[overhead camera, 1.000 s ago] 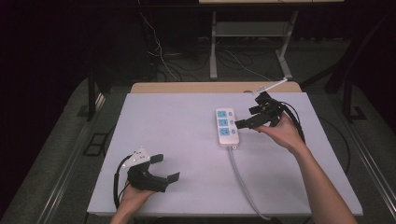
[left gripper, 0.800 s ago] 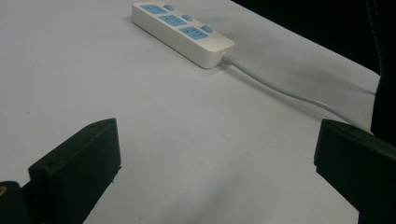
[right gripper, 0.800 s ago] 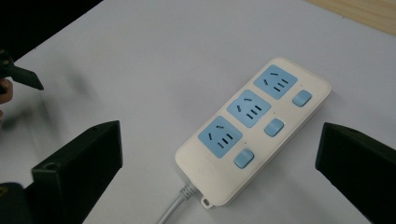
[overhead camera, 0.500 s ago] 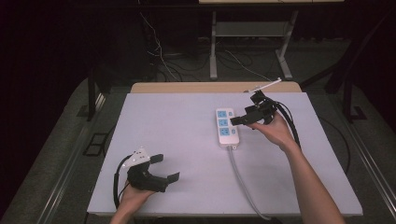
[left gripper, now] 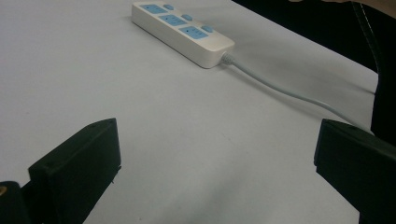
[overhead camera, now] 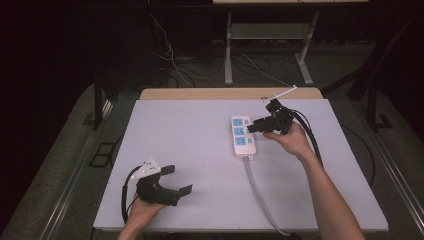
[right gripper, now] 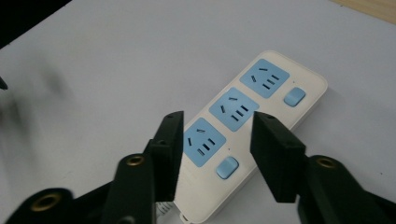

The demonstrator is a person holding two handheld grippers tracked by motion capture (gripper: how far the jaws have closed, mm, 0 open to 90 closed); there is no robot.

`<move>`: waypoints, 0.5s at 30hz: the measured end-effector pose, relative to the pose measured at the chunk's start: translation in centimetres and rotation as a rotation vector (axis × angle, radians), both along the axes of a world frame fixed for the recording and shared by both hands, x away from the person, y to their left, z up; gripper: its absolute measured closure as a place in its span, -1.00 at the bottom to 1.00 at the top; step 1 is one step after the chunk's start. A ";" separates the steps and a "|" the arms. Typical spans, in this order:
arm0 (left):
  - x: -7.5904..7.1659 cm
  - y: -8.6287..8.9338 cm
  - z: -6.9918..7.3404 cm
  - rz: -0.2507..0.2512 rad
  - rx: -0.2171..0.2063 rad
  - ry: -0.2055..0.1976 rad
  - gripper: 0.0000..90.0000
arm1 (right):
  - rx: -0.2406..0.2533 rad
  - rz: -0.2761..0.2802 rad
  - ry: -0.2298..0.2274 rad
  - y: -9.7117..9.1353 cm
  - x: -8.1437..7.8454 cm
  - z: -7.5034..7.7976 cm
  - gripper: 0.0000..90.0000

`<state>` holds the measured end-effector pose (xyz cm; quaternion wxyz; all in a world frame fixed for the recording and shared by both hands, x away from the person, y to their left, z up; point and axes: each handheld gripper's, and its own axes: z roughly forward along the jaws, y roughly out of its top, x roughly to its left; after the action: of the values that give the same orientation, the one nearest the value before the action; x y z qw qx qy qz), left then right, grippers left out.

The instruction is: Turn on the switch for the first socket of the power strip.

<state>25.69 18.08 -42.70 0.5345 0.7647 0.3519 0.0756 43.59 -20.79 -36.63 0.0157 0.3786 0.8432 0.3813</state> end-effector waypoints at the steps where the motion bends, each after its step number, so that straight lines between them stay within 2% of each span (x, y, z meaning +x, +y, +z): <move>1: 0.0 0.0 0.0 0.001 0.000 0.000 -1.00 | 0.000 0.000 0.000 0.0 0.0 0.0 0.31; 4: 0.0 0.0 0.0 0.001 -0.002 0.000 -1.00 | -0.009 0.003 0.002 0.1 0.2 -0.4 0.58; 5: 0.0 0.0 0.0 0.001 -0.002 0.000 -1.00 | -0.009 0.003 0.002 0.1 0.2 -0.4 0.58; 6: 0.0 0.0 0.0 0.001 -0.001 0.000 -1.00 | -0.013 0.006 0.007 0.2 0.3 -0.7 0.69; 10: 0.0 0.1 0.0 0.002 -0.001 0.000 -1.00 | -0.031 0.027 0.002 0.5 0.4 -1.2 0.88; 12: 0.0 0.1 0.0 0.002 -0.002 0.000 -1.00 | -0.039 0.038 0.005 0.6 0.5 -1.4 0.97; 15: 0.1 0.1 0.0 0.002 -0.003 0.000 -1.00 | -0.047 0.046 0.012 0.8 0.7 -1.8 0.99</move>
<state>25.75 18.18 -42.69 0.5358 0.7633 0.3529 0.0756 44.25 -19.98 -38.44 0.0107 0.3608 0.8605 0.3594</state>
